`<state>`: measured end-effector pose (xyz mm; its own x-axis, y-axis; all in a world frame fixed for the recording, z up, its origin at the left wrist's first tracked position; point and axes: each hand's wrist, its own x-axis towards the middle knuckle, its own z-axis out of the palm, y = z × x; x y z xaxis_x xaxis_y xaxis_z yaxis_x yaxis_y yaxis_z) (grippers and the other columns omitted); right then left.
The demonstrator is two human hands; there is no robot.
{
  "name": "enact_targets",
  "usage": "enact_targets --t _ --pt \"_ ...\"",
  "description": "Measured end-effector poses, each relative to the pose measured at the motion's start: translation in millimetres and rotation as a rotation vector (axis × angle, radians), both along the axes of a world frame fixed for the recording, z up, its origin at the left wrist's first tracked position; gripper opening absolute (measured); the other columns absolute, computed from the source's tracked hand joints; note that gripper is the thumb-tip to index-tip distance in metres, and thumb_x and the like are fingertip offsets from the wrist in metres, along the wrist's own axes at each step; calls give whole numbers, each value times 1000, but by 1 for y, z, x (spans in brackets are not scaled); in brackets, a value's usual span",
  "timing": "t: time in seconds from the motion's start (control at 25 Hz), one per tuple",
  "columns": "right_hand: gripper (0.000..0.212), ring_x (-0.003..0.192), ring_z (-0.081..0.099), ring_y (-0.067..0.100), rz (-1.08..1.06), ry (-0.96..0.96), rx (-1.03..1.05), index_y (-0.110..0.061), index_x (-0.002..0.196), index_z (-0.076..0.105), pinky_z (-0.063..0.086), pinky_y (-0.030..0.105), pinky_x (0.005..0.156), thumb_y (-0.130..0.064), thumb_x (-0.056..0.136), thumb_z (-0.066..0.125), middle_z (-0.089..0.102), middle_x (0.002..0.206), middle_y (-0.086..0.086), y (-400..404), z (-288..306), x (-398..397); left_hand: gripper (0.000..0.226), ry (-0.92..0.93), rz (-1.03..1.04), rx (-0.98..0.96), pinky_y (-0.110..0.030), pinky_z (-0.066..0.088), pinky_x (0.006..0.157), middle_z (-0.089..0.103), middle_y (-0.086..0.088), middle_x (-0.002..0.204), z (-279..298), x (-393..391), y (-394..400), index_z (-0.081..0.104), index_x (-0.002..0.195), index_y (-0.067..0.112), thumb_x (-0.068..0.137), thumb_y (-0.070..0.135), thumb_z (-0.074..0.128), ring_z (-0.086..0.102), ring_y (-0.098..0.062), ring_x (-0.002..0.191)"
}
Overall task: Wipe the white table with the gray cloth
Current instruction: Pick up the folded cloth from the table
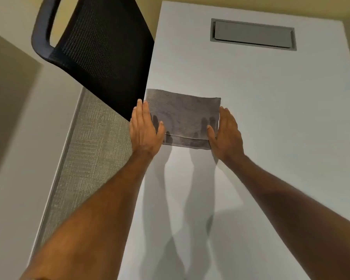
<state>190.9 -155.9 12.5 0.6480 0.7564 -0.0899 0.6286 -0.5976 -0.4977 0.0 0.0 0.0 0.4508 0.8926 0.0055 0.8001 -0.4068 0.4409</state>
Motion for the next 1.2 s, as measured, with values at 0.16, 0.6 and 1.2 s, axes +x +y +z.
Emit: enact_targets --t 0.16,0.6,1.2 --pt "68 147 43 28 -152 299 136 -12 161 31 39 44 122 -20 100 61 44 160 8 23 -16 -1 83 -76 109 -235 -47 26 128 12 -11 175 -22 14 9 11 167 9 105 39 56 17 -32 161" --pt "41 107 68 28 -549 846 78 -3 137 60 60 36 86 -1 96 64 69 124 12 41 -21 7 40 -138 360 -424 -42 58 96 65 -14 131 -38 43 18 59 133 5 101 28 68 65 -33 120" --pt "36 85 71 15 -634 1042 362 -21 111 70 57 29 69 -1 88 52 74 95 -6 -153 73 -8 10 -438 226 -652 -27 47 70 62 6 87 33 34 -158 59 96 18 105 20 54 58 -17 84"
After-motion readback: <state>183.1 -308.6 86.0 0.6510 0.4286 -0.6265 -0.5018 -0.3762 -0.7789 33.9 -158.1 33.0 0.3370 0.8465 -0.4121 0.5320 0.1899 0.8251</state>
